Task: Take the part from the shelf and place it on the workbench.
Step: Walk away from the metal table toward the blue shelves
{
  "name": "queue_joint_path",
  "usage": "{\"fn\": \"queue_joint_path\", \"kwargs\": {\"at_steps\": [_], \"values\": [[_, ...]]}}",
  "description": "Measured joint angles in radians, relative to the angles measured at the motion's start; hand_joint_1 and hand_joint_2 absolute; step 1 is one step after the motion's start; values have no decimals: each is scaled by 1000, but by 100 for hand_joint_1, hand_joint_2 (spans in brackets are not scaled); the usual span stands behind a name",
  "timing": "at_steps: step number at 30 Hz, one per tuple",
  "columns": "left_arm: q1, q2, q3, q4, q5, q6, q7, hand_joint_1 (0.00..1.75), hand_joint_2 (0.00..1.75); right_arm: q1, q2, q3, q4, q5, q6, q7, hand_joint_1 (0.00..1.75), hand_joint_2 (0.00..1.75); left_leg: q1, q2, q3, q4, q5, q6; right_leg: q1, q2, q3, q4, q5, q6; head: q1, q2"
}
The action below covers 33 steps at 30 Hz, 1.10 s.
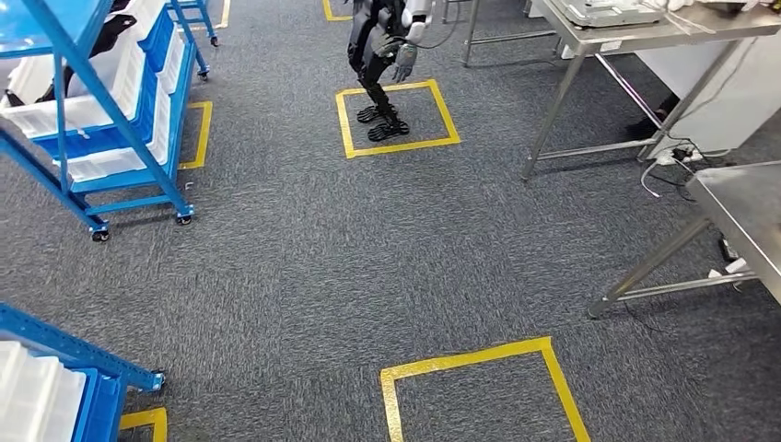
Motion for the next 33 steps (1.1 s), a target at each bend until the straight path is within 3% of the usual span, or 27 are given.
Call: {"fn": "queue_joint_path", "kwargs": {"at_steps": [2, 4, 5, 6, 7, 9, 11, 13, 14, 16, 18, 20, 21, 23, 25, 27, 29, 31, 33], "values": [[-1, -3, 0, 1, -6, -3, 14, 0, 0, 1, -5, 4, 0, 19, 23, 1, 0, 0, 4, -18, -1, -4, 5, 9, -5, 55, -44, 101, -62, 6, 1, 0], [-2, -4, 0, 1, -13, -7, 20, 0, 0, 5, -12, 12, 0, 44, 45, 16, 0, 0, 3, -41, -6, -2, 7, 12, -8, 77, -109, 232, -116, 8, 1, 0], [-2, -5, 0, 1, -15, -8, 22, 0, 0, 6, -14, 16, 1, 50, 48, 22, 0, 0, 3, -54, -7, 0, 7, 13, -8, 79, -127, 265, -118, 9, 1, 0], [-1, -6, 1, 1, -16, -8, 23, 0, 0, 8, -17, 19, 1, 53, 46, 25, 0, 0, 3, -68, -7, 1, 7, 12, -9, 81, -127, 257, -98, 9, 1, 0], [-1, -6, 1, 1, -18, -8, 24, 0, 0, 9, -19, 20, 1, 53, 41, 25, 0, 0, 3, -83, -6, 4, 6, 11, -11, 86, -107, 207, -58, 8, 1, 0], [-1, -7, 1, 1, -21, -1, 26, 0, 0, 13, -25, 22, 0, 51, 29, 7, 0, 0, 2, -110, -7, 11, 4, 6, -14, 122, -49, 69, 13, 3, 1, 0], [-2, -8, 1, 1, -24, 13, 28, 0, 0, 17, -29, 26, 0, 53, 21, -35, 0, 0, 3, -130, -13, 16, 3, -5, -13, 150, -21, 2, 32, -2, 0, 0], [-1, -8, 1, 1, -27, 22, 29, 0, 0, 17, -33, 29, 0, 58, 18, -65, 0, 0, 5, -149, -20, 16, 6, -19, -11, 140, -20, -3, 32, -9, 0, 0], [1, -8, 1, 1, -27, 23, 29, 0, 0, 17, -35, 31, 0, 60, 17, -71, 0, 0, 6, -144, -23, 20, 3, -24, -12, 129, -18, -7, 34, -15, 0, 0], [1, -8, 1, 1, -27, 25, 29, 0, 0, 20, -38, 32, 0, 63, 15, -75, 0, 0, 6, -102, -46, 69, -30, -33, -12, 104, -14, -17, 40, -30, 0, 0], [-3, -8, 1, 1, -27, 25, 29, 0, 0, 26, -39, 33, 0, 63, 15, -76, 0, 0, 6, -53, -104, 195, -98, -40, -7, 77, -15, -19, 40, -39, -1, 0], [-3, -8, 1, 1, -25, 26, 29, 0, 0, 30, -39, 33, 0, 62, 14, -78, 0, 0, 8, -41, -153, 304, -137, -45, -3, 49, -16, -18, 38, -42, -2, 0], [-1, -8, 1, 1, -20, 29, 24, 0, 0, 31, -40, 33, 0, 57, 12, -85, 0, 0, 8, -39, -153, 308, -128, -45, -2, 37, -16, -18, 37, -42, -1, 0], [1, -7, 4, 1, 4, 44, -4, 0, 0, 30, -40, 30, 0, 32, 4, -116, 0, 0, 7, -24, -92, 195, -63, -41, -1, 14, -11, -17, 33, -40, -1, 0], [-5, -4, 14, 1, 38, 58, -55, 0, 0, 29, -40, 20, 0, -1, -6, -144, 0, 0, -1, 14, -22, 60, -18, -30, 2, -5, -7, -16, 28, -34, -1, 0], [-10, 0, 25, 1, 56, 61, -96, 0, 0, 23, -40, 9, 0, -10, -9, -144, 0, 0, -9, 28, -5, 15, -13, -19, 6, -22, -4, -15, 25, -26, -1, 0], [-10, 5, 29, 1, 54, 57, -108, 0, 0, 14, -40, 6, 0, 1, -7, -127, 0, 0, -8, 7, -5, 8, -6, -9, 5, -31, 0, -15, 21, -17, -1, 0], [-11, 6, 30, 1, 40, 52, -96, 0, 0, 8, -41, 6, 0, 10, -8, -128, 0, 0, -2, -12, 1, -3, 3, 2, 0, 11, -12, 23, -8, -6, -1, 0], [-14, 6, 29, 1, 22, 45, -69, 0, 0, 6, -43, 6, 0, 13, -9, -156, 0, 0, 1, -31, 2, -7, 8, 9, -5, 66, -64, 136, -72, 1, 0, 0]]}}
